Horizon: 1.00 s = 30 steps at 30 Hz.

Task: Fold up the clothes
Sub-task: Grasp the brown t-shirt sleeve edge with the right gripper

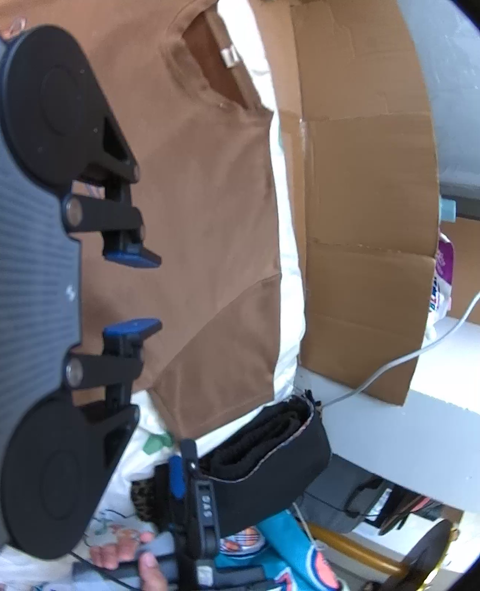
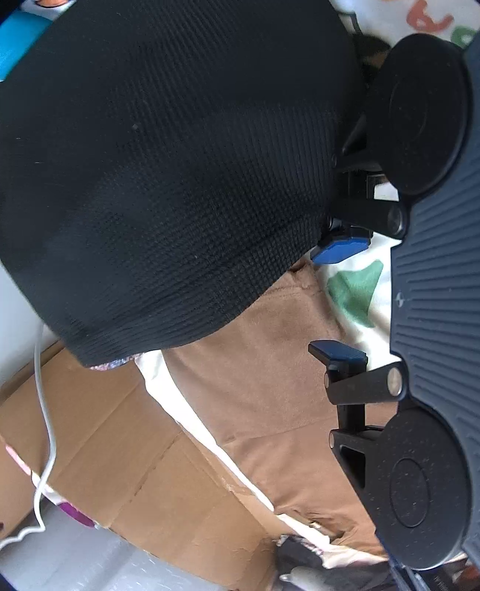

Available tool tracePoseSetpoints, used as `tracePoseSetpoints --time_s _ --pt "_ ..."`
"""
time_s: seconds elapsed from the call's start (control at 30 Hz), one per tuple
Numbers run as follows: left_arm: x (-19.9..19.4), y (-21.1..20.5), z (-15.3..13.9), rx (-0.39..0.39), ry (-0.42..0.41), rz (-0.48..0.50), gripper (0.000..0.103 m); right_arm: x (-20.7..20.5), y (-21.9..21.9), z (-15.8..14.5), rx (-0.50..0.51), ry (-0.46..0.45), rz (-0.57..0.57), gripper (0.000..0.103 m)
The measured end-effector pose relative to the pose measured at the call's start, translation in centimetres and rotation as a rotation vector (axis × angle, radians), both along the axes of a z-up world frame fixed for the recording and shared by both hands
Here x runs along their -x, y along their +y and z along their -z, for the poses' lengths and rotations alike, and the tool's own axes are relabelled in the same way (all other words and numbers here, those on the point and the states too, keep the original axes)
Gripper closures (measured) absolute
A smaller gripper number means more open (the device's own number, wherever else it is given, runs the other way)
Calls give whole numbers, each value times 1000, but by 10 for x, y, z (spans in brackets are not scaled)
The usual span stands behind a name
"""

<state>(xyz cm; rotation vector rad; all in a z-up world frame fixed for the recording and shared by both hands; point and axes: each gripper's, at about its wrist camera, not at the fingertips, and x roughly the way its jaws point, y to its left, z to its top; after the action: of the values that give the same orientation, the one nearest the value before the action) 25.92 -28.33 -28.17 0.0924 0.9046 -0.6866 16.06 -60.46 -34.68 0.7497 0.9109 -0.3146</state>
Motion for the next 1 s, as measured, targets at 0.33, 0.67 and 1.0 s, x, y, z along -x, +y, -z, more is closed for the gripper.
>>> tracePoseSetpoints --time_s 0.33,0.67,1.0 --pt "-4 -11 26 -13 28 20 87 -15 4 19 -4 35 60 69" --pt "3 -58 49 28 86 189 97 -25 5 4 25 -20 14 100" --pt "1 -80 74 33 127 195 100 -36 14 -17 75 -99 -47 100"
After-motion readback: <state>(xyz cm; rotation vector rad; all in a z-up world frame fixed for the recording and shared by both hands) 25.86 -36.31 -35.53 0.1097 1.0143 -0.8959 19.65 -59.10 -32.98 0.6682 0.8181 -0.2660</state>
